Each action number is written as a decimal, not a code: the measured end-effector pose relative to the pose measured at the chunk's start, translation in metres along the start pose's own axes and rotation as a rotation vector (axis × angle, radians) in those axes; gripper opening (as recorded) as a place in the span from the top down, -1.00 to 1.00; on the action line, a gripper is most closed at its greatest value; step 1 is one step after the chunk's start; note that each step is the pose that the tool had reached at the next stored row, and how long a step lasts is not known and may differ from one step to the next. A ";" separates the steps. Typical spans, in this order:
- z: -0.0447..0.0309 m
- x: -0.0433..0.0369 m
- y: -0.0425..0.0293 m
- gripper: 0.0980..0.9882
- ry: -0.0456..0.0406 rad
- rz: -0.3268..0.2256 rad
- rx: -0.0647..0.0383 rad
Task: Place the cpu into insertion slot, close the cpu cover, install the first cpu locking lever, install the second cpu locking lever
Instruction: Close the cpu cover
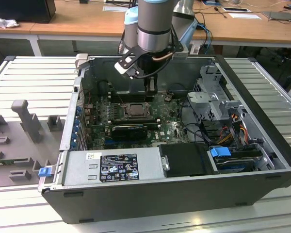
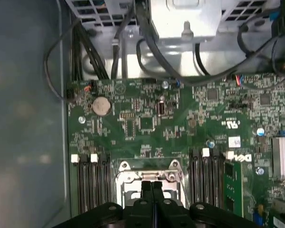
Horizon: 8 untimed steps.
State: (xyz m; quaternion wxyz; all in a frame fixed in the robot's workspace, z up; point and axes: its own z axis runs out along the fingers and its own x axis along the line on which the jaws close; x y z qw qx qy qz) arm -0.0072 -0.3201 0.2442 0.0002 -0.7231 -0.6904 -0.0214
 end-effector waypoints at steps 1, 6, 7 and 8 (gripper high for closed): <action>0.0019 -0.0001 -0.0014 0.98 0.0002 0.000 0.000; 0.0105 -0.0008 -0.0092 0.98 0.0022 -0.005 -0.004; 0.0109 -0.0009 -0.0111 0.98 0.0027 -0.008 -0.003; 0.0114 -0.0010 -0.0128 0.98 0.0032 -0.018 -0.003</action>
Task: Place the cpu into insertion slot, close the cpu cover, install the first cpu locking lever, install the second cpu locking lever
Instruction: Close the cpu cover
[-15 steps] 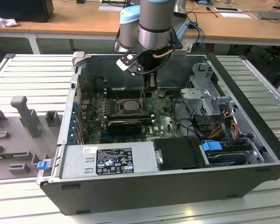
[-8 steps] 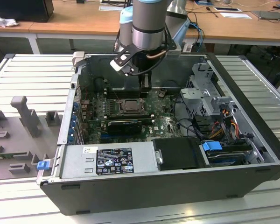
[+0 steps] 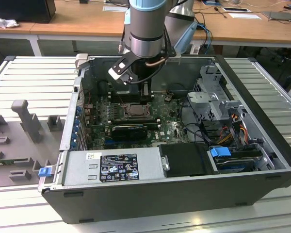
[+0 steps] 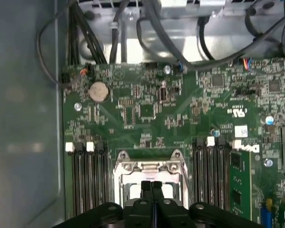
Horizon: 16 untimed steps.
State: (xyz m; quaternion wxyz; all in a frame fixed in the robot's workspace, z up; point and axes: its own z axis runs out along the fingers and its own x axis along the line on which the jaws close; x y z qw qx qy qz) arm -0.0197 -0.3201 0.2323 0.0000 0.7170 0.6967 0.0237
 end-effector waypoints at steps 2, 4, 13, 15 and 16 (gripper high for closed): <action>0.0014 0.0000 -0.0008 0.98 0.0017 -0.047 0.002; 0.0021 -0.0002 -0.0025 0.98 0.0022 -0.070 0.003; 0.0021 -0.0004 -0.0188 0.98 0.0029 -0.083 0.003; 0.0020 -0.0005 -0.0237 0.98 0.0029 -0.083 0.003; 0.0019 -0.0005 -0.0247 0.98 0.0028 -0.083 0.003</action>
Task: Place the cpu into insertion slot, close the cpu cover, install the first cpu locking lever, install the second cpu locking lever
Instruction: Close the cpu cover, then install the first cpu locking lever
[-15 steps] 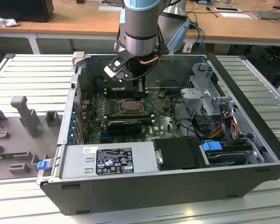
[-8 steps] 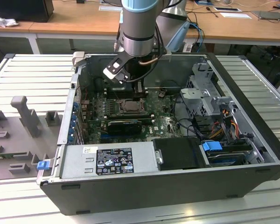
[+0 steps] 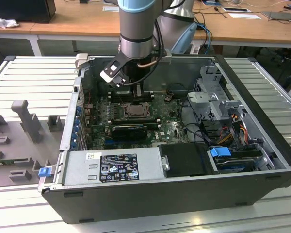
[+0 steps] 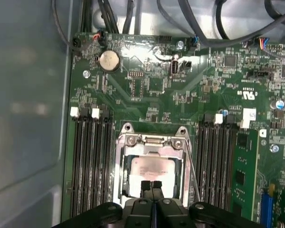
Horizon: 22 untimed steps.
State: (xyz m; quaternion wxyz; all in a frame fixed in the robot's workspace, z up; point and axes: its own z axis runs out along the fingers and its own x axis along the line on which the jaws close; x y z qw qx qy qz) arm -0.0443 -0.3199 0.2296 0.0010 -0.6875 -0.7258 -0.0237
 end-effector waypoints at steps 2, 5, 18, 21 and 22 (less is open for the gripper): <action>-0.0002 0.0000 -0.0006 0.98 -0.0001 0.000 0.000; -0.0075 0.0002 -0.0003 0.98 0.0000 0.000 0.000; -0.0244 0.0008 0.0002 0.98 0.0000 0.000 0.000; -0.0278 0.0010 0.0004 0.98 0.0001 0.000 0.000; -0.0284 0.0010 0.0004 0.98 0.0000 0.000 0.000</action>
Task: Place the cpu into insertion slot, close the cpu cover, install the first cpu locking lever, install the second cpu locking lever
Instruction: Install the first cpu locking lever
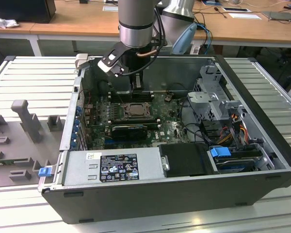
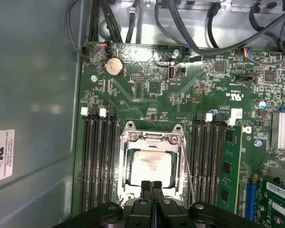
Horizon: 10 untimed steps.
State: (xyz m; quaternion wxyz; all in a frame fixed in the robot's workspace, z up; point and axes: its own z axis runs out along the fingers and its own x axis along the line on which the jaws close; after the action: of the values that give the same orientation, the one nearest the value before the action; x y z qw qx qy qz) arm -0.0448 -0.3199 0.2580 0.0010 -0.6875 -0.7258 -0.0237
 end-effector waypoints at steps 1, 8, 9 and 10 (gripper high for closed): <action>-0.0004 0.0000 0.0000 0.98 -0.0001 0.000 0.000; -0.0058 0.0002 0.0002 0.98 0.0000 0.000 0.000; -0.0065 0.0002 0.0002 0.98 0.0000 0.000 0.000; -0.0079 0.0003 0.0003 0.98 0.0000 0.000 0.000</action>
State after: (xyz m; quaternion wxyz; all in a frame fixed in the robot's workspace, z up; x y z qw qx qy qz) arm -0.0448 -0.3199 0.2660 0.0010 -0.6875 -0.7258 -0.0237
